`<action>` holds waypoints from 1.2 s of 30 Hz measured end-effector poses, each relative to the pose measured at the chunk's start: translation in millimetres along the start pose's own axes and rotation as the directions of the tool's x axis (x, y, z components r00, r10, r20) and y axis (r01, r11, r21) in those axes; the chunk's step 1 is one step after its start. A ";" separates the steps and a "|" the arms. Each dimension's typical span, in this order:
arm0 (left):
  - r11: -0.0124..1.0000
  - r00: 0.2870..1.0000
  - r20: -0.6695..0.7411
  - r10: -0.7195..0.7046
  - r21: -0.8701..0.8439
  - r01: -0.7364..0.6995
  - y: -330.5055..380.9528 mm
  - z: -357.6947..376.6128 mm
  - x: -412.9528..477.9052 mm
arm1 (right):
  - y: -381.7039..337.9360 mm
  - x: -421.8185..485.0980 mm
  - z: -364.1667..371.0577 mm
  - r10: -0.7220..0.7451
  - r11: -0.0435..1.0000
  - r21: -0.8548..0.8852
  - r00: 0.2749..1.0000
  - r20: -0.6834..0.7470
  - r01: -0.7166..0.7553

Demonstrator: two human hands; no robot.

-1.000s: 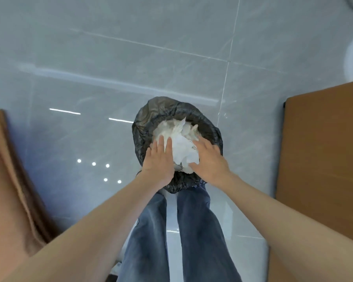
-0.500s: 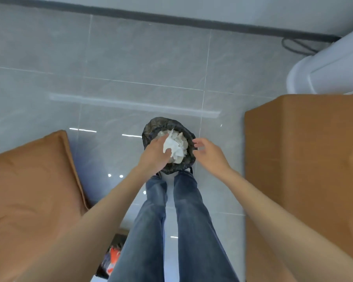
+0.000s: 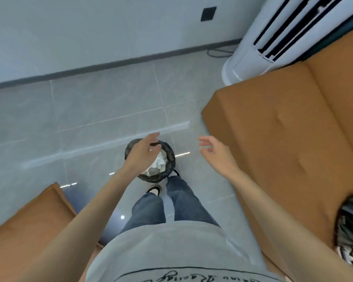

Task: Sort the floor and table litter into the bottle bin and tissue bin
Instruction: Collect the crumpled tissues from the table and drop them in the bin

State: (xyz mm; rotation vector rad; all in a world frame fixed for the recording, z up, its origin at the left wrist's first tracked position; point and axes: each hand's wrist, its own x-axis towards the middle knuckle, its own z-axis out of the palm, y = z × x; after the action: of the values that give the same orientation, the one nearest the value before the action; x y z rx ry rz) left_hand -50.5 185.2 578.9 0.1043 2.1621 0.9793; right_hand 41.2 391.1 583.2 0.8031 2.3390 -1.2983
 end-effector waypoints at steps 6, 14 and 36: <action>0.967 0.957 0.208 0.203 0.110 -0.229 31.9 -8.1 -26.8 | 0.1 -80.0 12.5 0.124 0.983 0.161 0.968 -0.218 -0.090; 0.858 0.846 0.410 0.341 0.231 -0.458 68.0 2.6 -79.3 | 29.4 -189.9 35.6 0.326 0.888 0.452 0.807 -0.493 -0.083; 0.366 -0.013 0.968 0.252 -0.108 -0.925 132.5 435.3 -418.2 | 255.5 -598.6 68.3 0.859 0.511 0.844 -0.126 -0.496 0.161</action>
State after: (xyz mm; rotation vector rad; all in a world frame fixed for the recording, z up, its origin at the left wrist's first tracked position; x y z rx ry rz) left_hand 508.9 398.0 732.7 1.7996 1.0442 0.3118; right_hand 669.6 255.6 706.1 3.5266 1.3441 -1.3814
